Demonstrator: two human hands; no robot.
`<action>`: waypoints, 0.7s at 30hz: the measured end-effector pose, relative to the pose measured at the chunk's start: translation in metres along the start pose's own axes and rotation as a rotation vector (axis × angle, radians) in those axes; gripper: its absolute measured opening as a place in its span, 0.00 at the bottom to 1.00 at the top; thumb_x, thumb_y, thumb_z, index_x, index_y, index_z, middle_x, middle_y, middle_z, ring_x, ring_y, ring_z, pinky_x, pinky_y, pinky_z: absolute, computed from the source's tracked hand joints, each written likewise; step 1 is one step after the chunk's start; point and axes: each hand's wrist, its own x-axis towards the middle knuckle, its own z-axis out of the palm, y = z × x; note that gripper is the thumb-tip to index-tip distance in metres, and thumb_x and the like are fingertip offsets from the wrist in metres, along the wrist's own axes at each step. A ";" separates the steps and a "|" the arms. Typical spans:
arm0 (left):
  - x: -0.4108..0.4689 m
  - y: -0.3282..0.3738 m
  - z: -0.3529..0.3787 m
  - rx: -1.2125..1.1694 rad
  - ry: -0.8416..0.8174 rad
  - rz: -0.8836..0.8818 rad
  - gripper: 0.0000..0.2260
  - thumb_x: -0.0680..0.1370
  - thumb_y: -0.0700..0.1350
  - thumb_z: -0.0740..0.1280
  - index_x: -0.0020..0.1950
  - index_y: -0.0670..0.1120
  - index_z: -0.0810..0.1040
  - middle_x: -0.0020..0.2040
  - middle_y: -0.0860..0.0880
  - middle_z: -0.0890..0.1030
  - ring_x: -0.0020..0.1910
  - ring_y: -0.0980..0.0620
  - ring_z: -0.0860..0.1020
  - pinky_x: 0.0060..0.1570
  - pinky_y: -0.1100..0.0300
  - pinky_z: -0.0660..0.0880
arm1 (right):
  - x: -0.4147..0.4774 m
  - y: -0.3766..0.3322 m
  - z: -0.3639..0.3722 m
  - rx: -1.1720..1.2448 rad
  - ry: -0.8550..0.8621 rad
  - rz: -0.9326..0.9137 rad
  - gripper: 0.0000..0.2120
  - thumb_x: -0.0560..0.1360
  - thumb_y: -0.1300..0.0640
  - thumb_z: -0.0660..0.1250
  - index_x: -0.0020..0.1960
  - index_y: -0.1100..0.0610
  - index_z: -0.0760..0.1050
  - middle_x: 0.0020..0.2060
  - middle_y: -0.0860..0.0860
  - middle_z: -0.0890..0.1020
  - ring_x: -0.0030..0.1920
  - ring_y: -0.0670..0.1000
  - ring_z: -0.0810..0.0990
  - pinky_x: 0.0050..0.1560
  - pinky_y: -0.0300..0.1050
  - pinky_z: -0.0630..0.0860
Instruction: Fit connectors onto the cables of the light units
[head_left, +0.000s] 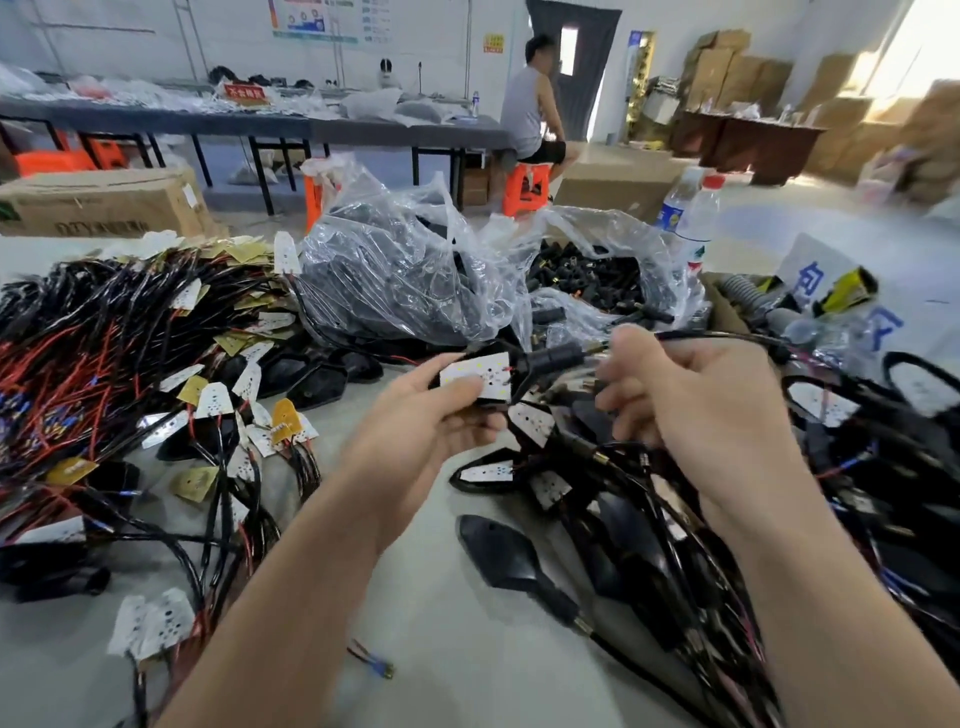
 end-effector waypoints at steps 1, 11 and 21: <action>0.004 0.001 0.011 0.023 -0.029 -0.016 0.07 0.82 0.36 0.64 0.49 0.42 0.81 0.39 0.43 0.83 0.33 0.50 0.80 0.35 0.61 0.79 | -0.004 -0.007 -0.017 -0.014 0.126 -0.044 0.19 0.71 0.35 0.66 0.38 0.49 0.85 0.28 0.51 0.84 0.24 0.50 0.77 0.28 0.43 0.71; 0.064 -0.044 0.097 0.843 -0.031 -0.154 0.11 0.67 0.52 0.75 0.45 0.49 0.83 0.34 0.56 0.81 0.33 0.55 0.79 0.36 0.60 0.73 | -0.035 0.019 -0.072 -0.713 0.211 -0.036 0.14 0.73 0.44 0.69 0.58 0.42 0.80 0.34 0.45 0.84 0.45 0.53 0.83 0.52 0.50 0.78; 0.024 -0.037 0.088 0.861 0.434 0.316 0.07 0.73 0.53 0.71 0.50 0.59 0.82 0.34 0.64 0.82 0.37 0.61 0.80 0.44 0.56 0.79 | -0.017 0.055 -0.035 -0.709 0.142 0.059 0.14 0.75 0.49 0.67 0.60 0.44 0.80 0.43 0.49 0.86 0.50 0.59 0.81 0.50 0.50 0.75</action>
